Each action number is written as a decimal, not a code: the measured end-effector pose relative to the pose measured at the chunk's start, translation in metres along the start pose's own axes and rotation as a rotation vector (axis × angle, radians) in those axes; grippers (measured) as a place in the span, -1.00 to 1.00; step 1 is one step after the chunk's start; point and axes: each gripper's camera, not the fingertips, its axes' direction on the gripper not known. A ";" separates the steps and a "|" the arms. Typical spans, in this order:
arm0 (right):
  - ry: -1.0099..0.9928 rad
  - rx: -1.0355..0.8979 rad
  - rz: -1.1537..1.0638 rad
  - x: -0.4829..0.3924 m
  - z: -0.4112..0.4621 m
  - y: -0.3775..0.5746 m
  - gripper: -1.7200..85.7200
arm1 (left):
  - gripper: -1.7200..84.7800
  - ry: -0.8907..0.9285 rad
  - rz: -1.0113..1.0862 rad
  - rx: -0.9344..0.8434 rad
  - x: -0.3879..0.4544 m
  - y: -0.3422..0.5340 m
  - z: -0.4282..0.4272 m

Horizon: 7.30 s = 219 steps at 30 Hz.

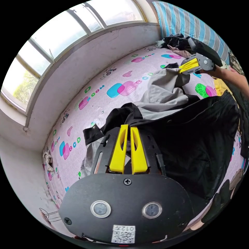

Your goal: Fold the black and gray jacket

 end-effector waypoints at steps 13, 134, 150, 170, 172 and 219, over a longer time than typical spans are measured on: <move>-0.676 0.005 0.452 0.260 -0.071 0.245 -0.73 | -0.96 -0.060 0.052 -0.006 -0.015 -0.087 0.005; -1.181 -0.081 -0.344 -0.040 0.062 0.621 -0.97 | -0.95 0.522 -0.558 -0.029 -0.032 0.241 0.168; -0.972 0.161 0.511 0.250 0.007 0.691 -0.80 | -0.96 0.664 -0.283 -0.198 0.096 0.278 0.163; -1.040 -0.185 0.517 0.283 0.020 0.686 -0.98 | -0.96 0.705 -0.226 -0.200 0.094 0.262 0.157; -0.991 -0.186 0.481 0.275 0.002 0.676 -0.98 | -0.96 0.705 -0.221 -0.200 0.095 0.261 0.156; -1.007 -0.178 0.558 0.268 0.002 0.643 -0.98 | -0.96 0.587 -0.451 -0.115 0.017 0.205 0.205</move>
